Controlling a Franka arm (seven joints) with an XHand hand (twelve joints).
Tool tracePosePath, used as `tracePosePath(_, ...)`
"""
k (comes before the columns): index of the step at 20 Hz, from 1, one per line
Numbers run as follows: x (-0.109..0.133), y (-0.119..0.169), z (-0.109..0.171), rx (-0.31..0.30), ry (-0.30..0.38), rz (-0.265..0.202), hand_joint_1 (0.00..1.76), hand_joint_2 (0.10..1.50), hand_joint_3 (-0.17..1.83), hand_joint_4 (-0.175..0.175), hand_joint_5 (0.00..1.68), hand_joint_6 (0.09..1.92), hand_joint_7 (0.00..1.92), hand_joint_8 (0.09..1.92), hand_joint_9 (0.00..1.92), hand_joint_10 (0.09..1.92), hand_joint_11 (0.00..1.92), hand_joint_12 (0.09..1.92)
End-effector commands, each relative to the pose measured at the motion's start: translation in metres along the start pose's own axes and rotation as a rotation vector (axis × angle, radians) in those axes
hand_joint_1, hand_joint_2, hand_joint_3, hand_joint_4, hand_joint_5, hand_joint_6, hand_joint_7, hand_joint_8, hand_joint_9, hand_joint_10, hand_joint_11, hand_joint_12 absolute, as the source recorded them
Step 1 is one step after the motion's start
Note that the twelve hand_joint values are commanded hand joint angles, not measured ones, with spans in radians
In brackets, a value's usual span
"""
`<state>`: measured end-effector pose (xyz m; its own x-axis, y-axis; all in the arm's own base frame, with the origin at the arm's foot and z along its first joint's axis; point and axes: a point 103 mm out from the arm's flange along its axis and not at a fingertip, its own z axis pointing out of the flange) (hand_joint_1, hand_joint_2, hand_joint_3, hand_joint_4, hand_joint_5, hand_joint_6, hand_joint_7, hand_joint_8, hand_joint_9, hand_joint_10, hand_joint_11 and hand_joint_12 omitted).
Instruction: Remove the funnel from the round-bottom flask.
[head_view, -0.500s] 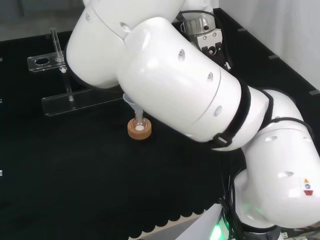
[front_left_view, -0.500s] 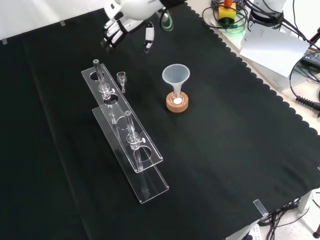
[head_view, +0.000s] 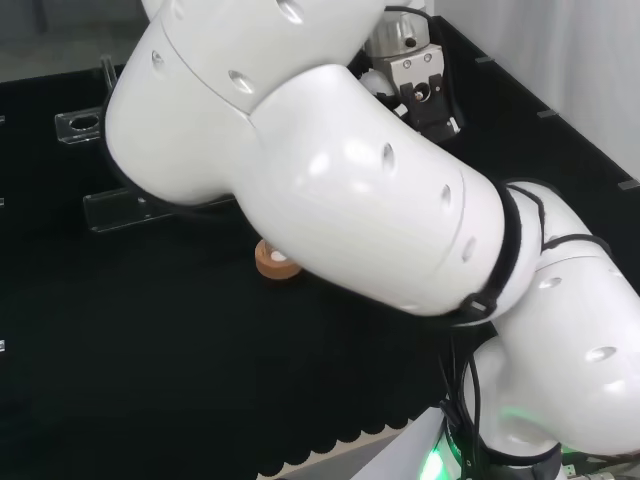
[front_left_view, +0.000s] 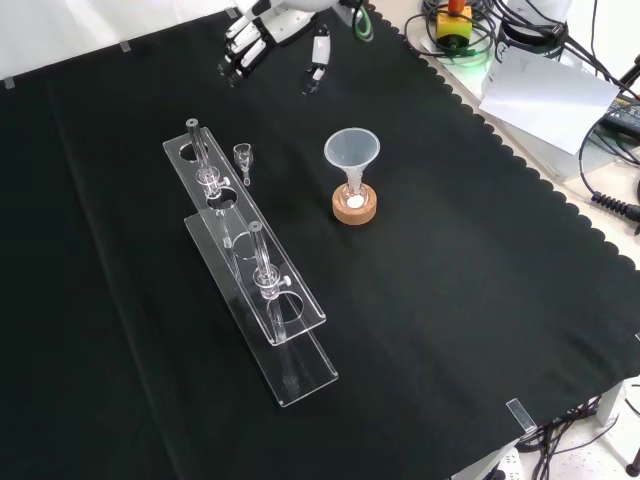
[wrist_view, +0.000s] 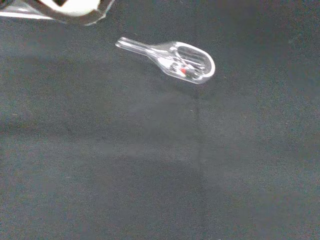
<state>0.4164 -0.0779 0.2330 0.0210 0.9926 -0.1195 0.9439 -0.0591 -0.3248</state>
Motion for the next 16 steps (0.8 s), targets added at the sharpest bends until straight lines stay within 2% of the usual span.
tracePosePath(1, 0.027, -0.045, -0.018, -0.004, 0.035, -0.035, 0.72, 0.67, 0.47, -0.083, 0.32, 0.09, 0.06, 0.68, 0.29, 0.76, 0.13, 1.42)
tracePosePath(8, 0.059, -0.065, -0.03, 0.043, 0.064, -0.108, 0.67, 0.66, 0.46, -0.082, 0.29, 0.09, 0.08, 0.69, 0.34, 0.74, 0.24, 1.43)
tracePosePath(16, 0.099, -0.067, -0.029, 0.127, 0.08, -0.192, 0.64, 0.66, 0.45, -0.083, 0.26, 0.09, 0.06, 0.68, 0.34, 0.74, 0.26, 1.43)
